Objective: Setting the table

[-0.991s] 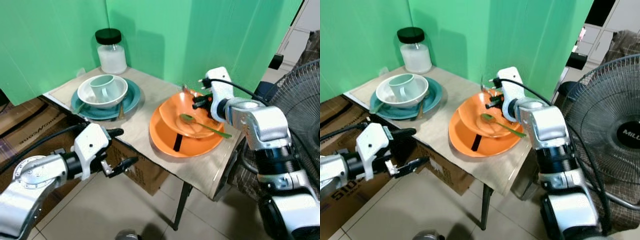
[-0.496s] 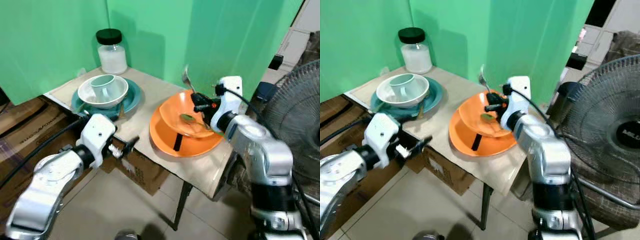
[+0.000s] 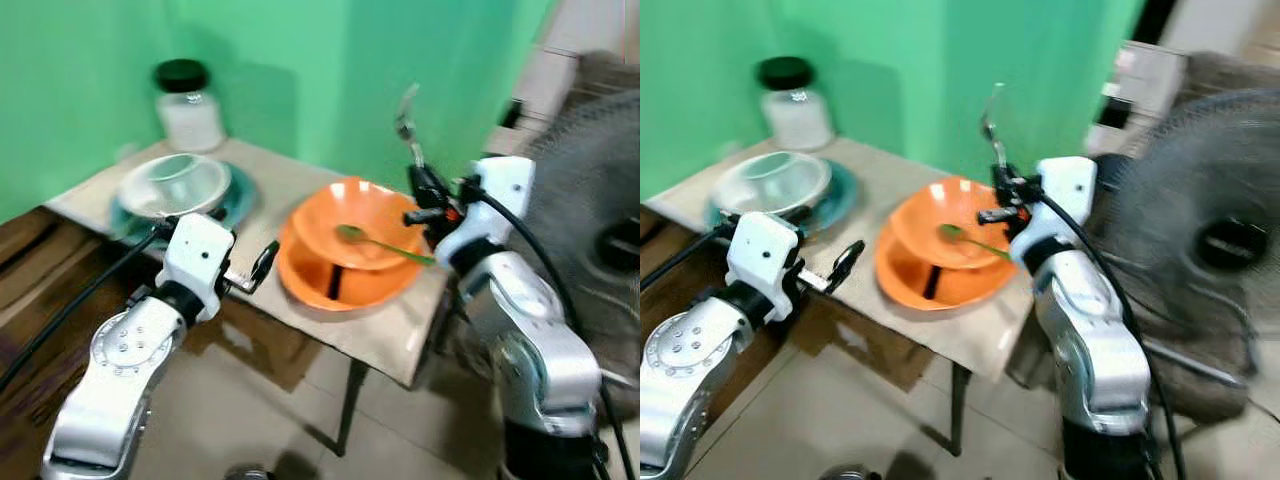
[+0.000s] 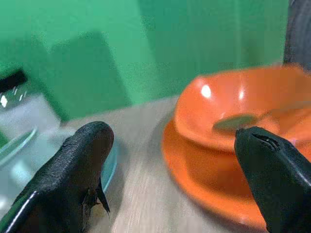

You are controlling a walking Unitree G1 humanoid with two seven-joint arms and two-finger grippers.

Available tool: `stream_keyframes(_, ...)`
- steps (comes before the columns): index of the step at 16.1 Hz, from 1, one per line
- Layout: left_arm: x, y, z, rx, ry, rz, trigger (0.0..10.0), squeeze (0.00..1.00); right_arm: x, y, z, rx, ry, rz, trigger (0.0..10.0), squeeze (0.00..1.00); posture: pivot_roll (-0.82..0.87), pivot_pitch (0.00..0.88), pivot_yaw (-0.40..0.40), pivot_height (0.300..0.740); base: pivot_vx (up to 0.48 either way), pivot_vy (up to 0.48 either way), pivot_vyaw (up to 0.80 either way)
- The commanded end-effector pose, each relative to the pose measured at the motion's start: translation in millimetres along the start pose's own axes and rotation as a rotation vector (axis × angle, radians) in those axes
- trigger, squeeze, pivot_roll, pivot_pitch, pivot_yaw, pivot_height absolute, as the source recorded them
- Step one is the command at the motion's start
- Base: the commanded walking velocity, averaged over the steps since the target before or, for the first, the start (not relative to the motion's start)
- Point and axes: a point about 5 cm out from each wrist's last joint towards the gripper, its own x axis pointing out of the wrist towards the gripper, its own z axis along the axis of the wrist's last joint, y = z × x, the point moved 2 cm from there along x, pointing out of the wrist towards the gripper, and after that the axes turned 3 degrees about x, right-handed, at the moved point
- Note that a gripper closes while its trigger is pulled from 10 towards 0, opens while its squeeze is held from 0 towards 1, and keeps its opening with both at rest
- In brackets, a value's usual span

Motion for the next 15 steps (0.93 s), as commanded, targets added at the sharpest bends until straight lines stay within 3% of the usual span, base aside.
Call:
stream_keyframes(1,0.5,0.8,7.8,0.017,-0.040,0.036,10.0,0.00,-5.7,-1.4,10.1,-0.018,-0.045,-0.021,10.0,0.00,0.18,0.000,-0.045,0.740,0.000,0.000,-0.80)
stream_keyframes(2,0.7,8.7,11.4,0.016,-0.068,0.141,10.0,0.00,-10.1,-6.1,11.0,-0.003,-0.052,-0.055,10.0,0.00,0.18,0.000,-0.043,0.740,0.000,0.000,-0.80)
stream_keyframes(4,-1.2,16.7,17.7,-0.019,-0.130,0.251,10.0,0.00,-13.2,-12.6,8.7,0.000,-0.052,-0.102,10.0,0.00,0.18,0.000,-0.044,0.740,0.000,0.000,-0.80)
stream_keyframes(7,-1.9,30.7,19.7,-0.061,-0.143,0.335,10.0,0.02,-16.5,-19.2,6.4,0.032,-0.055,-0.172,10.0,0.00,0.18,0.000,-0.038,0.740,0.000,0.000,-0.80)
stream_keyframes(8,-0.8,37.2,19.4,-0.072,-0.125,0.339,10.0,0.00,-19.1,-22.4,6.4,0.053,-0.061,-0.200,10.0,0.00,0.18,0.000,-0.033,0.740,0.000,0.000,-0.80)
stream_keyframes(11,2.5,29.8,17.2,-0.051,-0.103,0.221,10.0,0.00,-23.1,-31.3,12.0,0.027,-0.092,-0.291,10.0,0.00,0.16,0.000,-0.014,0.740,0.000,0.000,-0.80)
stream_keyframes(12,4.3,27.2,14.5,-0.053,-0.094,0.211,10.0,0.00,-23.5,-30.2,11.5,0.028,-0.077,-0.251,10.0,0.00,0.15,0.000,-0.006,0.740,0.000,0.000,-0.77)
stream_keyframes(15,7.2,27.7,12.2,-0.036,-0.081,0.230,10.0,0.00,-29.4,-35.6,8.2,-0.026,-0.059,-0.291,10.0,0.00,0.14,0.000,-0.002,0.740,0.000,0.000,-0.78)
